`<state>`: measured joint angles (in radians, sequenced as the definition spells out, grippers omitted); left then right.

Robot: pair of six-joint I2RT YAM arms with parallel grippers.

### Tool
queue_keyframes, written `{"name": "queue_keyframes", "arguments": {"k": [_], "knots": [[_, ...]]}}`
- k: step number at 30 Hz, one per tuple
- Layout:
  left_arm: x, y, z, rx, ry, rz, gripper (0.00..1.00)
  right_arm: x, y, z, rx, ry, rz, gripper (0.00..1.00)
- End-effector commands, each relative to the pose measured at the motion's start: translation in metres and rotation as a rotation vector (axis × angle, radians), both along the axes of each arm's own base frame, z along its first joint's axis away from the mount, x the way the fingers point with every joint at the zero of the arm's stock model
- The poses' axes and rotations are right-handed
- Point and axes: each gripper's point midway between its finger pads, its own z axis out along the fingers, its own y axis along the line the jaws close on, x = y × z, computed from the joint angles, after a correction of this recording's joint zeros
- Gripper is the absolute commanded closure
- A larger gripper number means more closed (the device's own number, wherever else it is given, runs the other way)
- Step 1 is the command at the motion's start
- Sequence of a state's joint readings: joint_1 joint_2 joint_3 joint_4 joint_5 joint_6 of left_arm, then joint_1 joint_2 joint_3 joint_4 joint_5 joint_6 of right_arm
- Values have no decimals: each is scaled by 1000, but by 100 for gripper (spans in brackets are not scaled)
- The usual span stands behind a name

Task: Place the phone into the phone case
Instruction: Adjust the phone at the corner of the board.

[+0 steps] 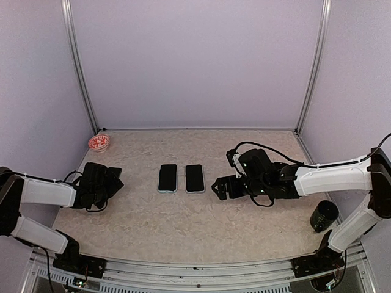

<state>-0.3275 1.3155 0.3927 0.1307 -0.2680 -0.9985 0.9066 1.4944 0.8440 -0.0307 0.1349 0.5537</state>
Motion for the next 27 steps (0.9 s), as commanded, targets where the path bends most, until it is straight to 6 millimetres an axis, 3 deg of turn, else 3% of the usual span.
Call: {"name": "queue_keyframes", "arguments": {"k": [1,10,21,24,27], "knots": [[-5,-6,-2,-12,8,-24,1,7,2,13,32,-31,-13,1],[-5,2,13,26,-27,-4,1,7,3,9,32,-18,-9,1],[25,42,66,174,-137,144,1,7,4,7,32,-12,-8,1],[34,49,69,186,-138,173,1,6,5,6,33,-7,-4,1],[44,54,59,171,-102,193,1,7,7,7,36,-6,-1,1]]}}
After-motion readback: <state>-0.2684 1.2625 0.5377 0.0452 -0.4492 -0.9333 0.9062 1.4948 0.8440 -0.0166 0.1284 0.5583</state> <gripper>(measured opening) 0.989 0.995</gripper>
